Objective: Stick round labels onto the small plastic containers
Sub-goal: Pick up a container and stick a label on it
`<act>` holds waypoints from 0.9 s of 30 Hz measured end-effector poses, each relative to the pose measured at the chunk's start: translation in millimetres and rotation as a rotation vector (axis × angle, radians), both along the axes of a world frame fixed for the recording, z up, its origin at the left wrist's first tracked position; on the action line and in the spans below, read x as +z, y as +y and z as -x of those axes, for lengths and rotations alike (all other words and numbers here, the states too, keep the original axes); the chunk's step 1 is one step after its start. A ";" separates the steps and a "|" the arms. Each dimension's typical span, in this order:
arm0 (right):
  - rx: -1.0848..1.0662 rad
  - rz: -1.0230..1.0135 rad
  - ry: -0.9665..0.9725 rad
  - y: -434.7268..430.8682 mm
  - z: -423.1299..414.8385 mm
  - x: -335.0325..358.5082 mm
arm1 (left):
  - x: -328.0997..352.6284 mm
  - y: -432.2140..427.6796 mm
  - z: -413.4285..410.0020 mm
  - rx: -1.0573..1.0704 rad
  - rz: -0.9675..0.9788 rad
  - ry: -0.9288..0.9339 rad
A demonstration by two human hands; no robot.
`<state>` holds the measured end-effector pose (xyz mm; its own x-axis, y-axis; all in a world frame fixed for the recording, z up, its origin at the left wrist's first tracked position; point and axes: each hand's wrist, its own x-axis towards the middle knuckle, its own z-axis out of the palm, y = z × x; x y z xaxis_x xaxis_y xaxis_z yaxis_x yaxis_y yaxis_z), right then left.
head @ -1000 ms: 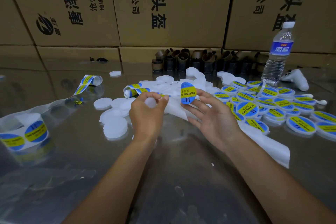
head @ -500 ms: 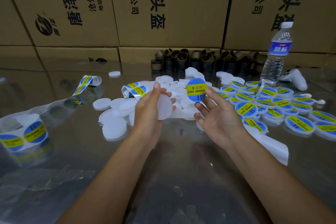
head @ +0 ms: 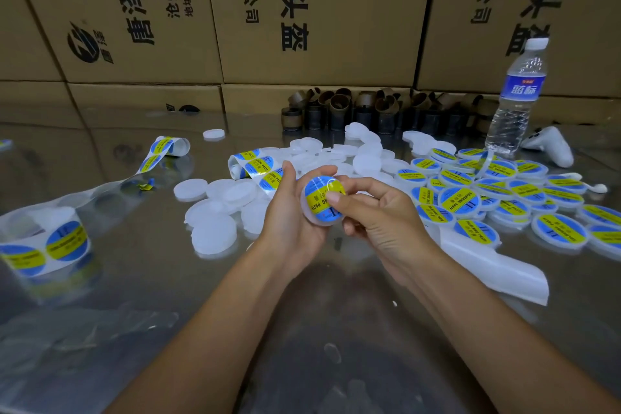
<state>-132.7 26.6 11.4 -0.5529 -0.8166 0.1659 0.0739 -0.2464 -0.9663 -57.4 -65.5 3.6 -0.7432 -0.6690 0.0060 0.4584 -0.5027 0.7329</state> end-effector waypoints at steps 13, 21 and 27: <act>-0.165 -0.024 0.005 -3.5 0.7 -1.9 | -3.5 -1.6 4.2 0.008 0.038 -0.023; -0.161 -0.002 -0.033 -3.7 -0.4 -1.5 | -0.5 1.9 2.3 -0.008 0.054 -0.039; -0.171 -0.009 -0.034 -3.6 -0.6 -2.0 | -1.3 3.2 1.9 -0.064 0.120 -0.009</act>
<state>-132.1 22.9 9.4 -0.6887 -0.7118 0.1377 0.0643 -0.2491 -0.9663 -59.2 -62.3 2.3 -0.7850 -0.6147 0.0764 0.4213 -0.4393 0.7934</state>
